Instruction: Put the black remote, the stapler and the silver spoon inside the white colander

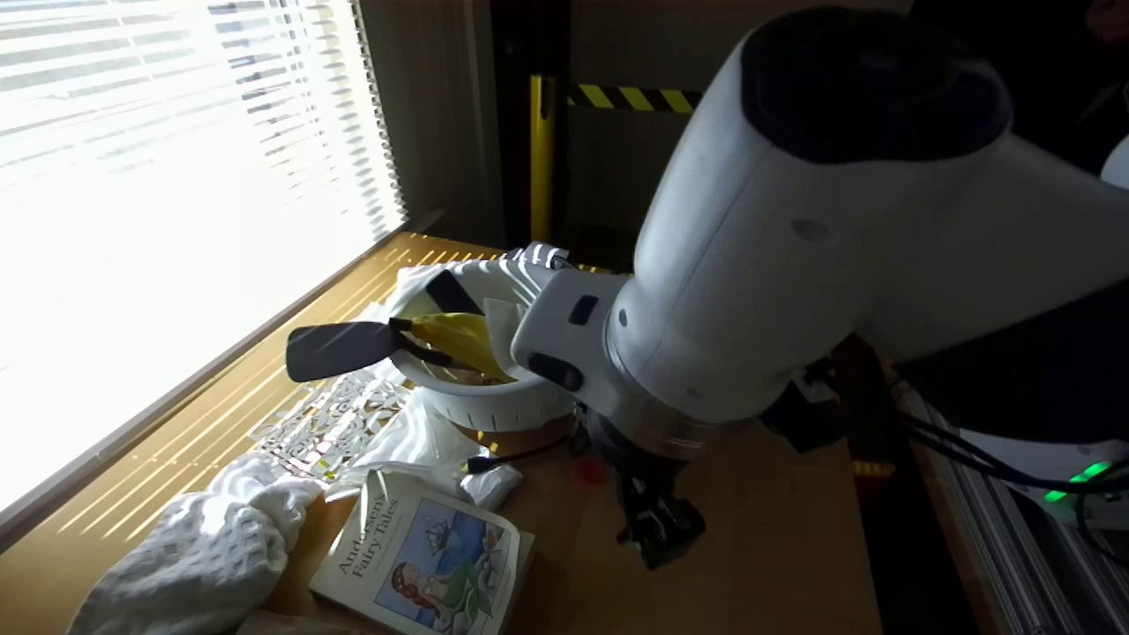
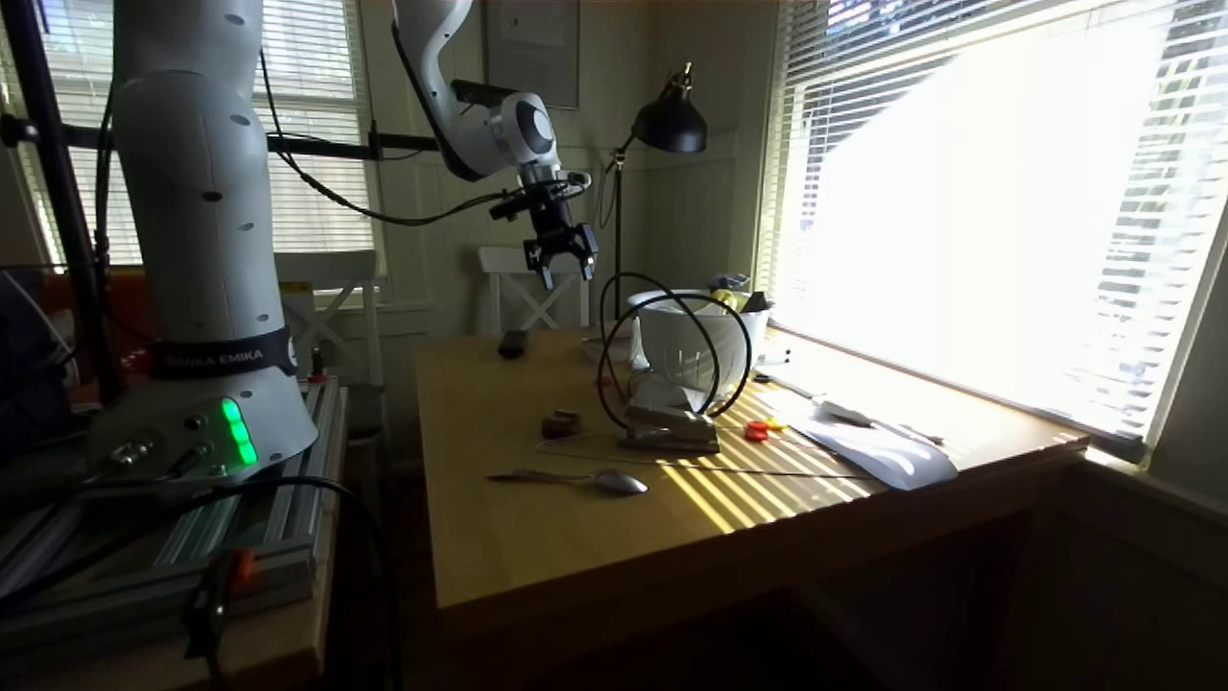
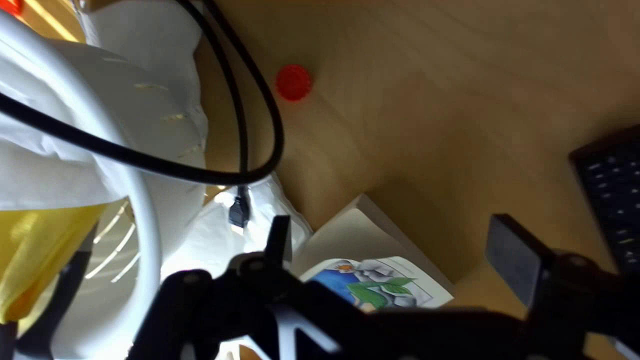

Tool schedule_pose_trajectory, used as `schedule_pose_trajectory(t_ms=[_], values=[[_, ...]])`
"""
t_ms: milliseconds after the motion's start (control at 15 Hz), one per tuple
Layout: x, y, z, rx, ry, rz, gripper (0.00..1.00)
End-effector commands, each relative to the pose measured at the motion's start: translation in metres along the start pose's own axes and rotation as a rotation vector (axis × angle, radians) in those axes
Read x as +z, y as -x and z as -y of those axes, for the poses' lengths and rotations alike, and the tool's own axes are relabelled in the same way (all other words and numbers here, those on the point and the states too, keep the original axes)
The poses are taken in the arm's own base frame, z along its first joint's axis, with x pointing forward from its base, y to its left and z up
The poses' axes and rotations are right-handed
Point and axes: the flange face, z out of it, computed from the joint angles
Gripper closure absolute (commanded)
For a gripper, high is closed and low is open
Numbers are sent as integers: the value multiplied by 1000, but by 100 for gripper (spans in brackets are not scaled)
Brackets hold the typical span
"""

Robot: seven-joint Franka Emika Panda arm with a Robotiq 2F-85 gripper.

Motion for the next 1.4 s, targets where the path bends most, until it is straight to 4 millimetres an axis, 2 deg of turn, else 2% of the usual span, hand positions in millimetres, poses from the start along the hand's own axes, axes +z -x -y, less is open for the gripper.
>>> schedule_pose_trajectory(t_ms=[0,133,333,600,800,867,933,1000,1067,1133,1333], values=[[11,-9,56,-154,-77,-106,0],[24,-8,83,-241,-129,-159,0],[47,-2,110,-371,-208,-227,0],[80,9,138,-570,-303,-246,0],[96,13,156,-731,-370,-221,0],[102,14,158,-786,-390,-205,14],[105,15,157,-822,-376,-178,11],[104,13,153,-840,-350,-171,13],[102,10,148,-855,-329,-157,4],[97,8,146,-868,-316,-159,1],[81,3,145,-877,-288,-182,0]])
